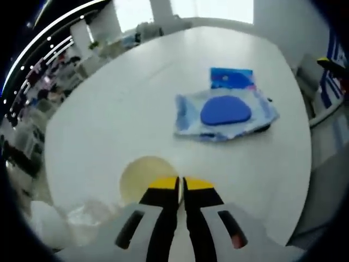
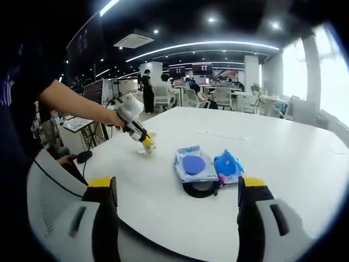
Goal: Arrange the tabletop items into an orderly group along one side of the table until the central work area is clear of visible clutter.
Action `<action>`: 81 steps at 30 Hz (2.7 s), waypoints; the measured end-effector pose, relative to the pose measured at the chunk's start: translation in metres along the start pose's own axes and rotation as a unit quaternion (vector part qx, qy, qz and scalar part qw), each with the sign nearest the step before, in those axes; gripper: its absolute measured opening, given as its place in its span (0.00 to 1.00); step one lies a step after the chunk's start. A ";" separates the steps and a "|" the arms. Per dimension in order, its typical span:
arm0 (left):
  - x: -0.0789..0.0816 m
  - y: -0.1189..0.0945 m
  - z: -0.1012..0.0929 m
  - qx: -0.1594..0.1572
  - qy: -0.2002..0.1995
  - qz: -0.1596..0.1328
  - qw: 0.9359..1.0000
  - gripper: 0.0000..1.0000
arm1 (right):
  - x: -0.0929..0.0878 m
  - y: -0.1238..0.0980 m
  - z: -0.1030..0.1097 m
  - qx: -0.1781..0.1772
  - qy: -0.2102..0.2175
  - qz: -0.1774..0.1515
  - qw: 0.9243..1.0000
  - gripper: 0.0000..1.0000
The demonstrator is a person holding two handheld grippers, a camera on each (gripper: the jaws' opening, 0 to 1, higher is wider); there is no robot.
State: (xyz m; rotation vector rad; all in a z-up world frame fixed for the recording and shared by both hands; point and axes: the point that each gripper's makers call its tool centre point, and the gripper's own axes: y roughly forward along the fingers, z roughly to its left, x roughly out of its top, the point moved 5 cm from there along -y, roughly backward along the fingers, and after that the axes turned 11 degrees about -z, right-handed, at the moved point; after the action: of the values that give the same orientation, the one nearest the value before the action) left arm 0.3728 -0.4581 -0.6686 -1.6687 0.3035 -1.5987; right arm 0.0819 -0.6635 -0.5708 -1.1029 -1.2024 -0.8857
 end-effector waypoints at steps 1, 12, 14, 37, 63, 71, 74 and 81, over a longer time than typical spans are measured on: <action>-0.001 0.001 0.000 -0.002 -0.003 0.003 1.000 0.01 | 0.000 0.000 0.000 -0.001 -0.001 0.000 1.000 0.91; -0.006 0.005 -0.008 -0.006 0.008 0.026 1.000 0.02 | -0.001 0.001 0.000 0.000 -0.001 -0.001 1.000 0.90; -0.006 0.003 -0.011 -0.005 0.009 0.027 1.000 0.02 | -0.002 0.002 0.001 0.003 -0.002 0.000 1.000 0.90; -0.006 -0.003 -0.015 -0.009 0.011 0.031 0.999 0.04 | -0.002 0.001 0.001 -0.001 -0.007 -0.001 1.000 0.89; 0.020 -0.036 -0.020 0.002 -0.001 -0.030 1.000 0.23 | -0.004 0.002 0.002 0.010 0.003 0.008 1.000 0.89; 0.034 -0.081 -0.023 0.038 -0.033 -0.097 0.994 0.32 | -0.007 0.002 0.003 0.009 -0.002 0.017 1.000 0.89; 0.035 -0.098 -0.023 0.053 -0.057 -0.122 0.989 0.36 | -0.008 0.002 0.003 0.008 -0.004 0.020 1.000 0.90; 0.028 -0.138 -0.034 0.080 -0.079 -0.156 0.981 0.42 | -0.008 0.002 0.002 0.005 -0.005 0.022 1.000 0.90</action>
State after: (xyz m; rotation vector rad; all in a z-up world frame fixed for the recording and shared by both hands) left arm 0.2999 -0.3982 -0.5593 -1.7671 -0.1745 -1.6512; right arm 0.0820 -0.6613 -0.5793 -1.1230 -1.1842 -0.8409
